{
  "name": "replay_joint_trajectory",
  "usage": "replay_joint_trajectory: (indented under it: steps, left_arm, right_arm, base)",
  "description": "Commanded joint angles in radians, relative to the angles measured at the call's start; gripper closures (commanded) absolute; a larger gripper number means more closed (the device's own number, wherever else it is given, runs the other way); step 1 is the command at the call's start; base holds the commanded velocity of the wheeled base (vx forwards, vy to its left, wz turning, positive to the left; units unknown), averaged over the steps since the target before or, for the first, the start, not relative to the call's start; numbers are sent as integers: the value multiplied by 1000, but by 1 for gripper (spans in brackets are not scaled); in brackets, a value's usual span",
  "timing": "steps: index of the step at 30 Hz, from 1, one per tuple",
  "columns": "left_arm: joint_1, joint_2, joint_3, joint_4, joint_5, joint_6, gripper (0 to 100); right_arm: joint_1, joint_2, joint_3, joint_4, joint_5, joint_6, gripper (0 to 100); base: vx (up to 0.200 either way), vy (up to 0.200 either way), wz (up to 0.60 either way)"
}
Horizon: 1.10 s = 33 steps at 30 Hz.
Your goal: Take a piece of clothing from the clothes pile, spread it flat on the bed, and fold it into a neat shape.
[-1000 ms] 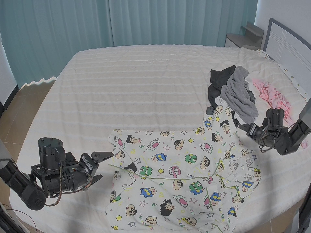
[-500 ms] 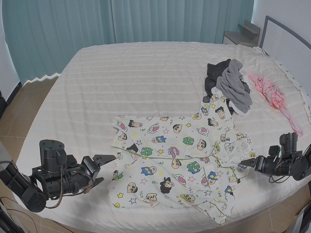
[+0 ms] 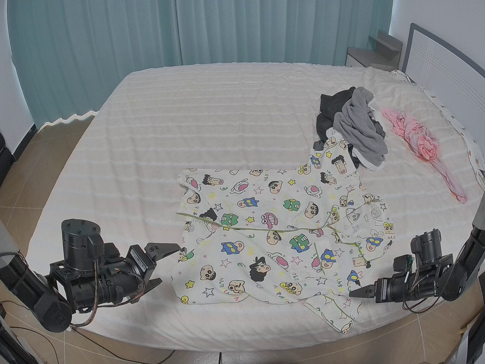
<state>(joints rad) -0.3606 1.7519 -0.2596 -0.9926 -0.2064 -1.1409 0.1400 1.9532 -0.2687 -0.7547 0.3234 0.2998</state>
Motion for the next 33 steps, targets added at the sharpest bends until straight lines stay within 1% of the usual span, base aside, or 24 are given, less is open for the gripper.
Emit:
replay_joint_trajectory:
  steps: [1, 8, 11, 12, 13, 18, 19, 21, 24, 29, 32, 33]
  left_arm:
    - [0, 4, 0, 0, -1, 0, 0]
    - [0, 4, 0, -1, -1, 1, 0]
    - [0, 4, 0, -1, 1, 1, 0]
    - [0, 4, 0, -1, 1, 1, 0]
    - [0, 4, 0, 0, 1, 1, 0]
    - [0, 4, 0, 0, 1, 1, 0]
    - [0, 4, -1, 0, 1, 1, 0]
    - [0, 4, -1, -1, 1, 1, 0]
    - [0, 4, 0, 0, 2, 1, 0]
    - [0, 4, -1, 0, 2, 1, 0]
    - [0, 3, -1, -1, 2, 1, 0]
    - [0, 3, -1, 0, 2, 1, 0]
  right_arm:
    - [70, 49, 6, 0, -43, 2, 0]
    - [115, 81, -6, -2, -96, 9, 0]
    - [139, 99, -26, 0, -149, 12, 0]
    - [139, 99, -26, 0, -149, 12, 0]
    - [164, 113, -33, -2, -187, 13, 0]
    - [219, 139, -60, 0, -251, 16, 0]
    - [228, 148, -67, 0, -271, 16, 100]
    - [247, 167, -79, 0, -303, 24, 100]
    - [277, 167, -83, 0, -334, 70, 100]
    - [293, 154, -69, 0, -353, 91, 100]
    - [286, 82, -32, 0, -354, 111, 100]
    - [286, 44, -17, 1, -351, 133, 100]
  base:
    - [0, 0, 0]
    - [0, 0, 0]
    - [0, 0, 0]
    - [0, 0, 0]
    - [0, 0, 0]
    - [0, 0, 0]
    - [0, 0, 0]
    - [0, 0, 0]
    - [0, 0, 0]
    - [0, 0, 0]
    - [0, 0, 0]
    - [0, 0, 0]
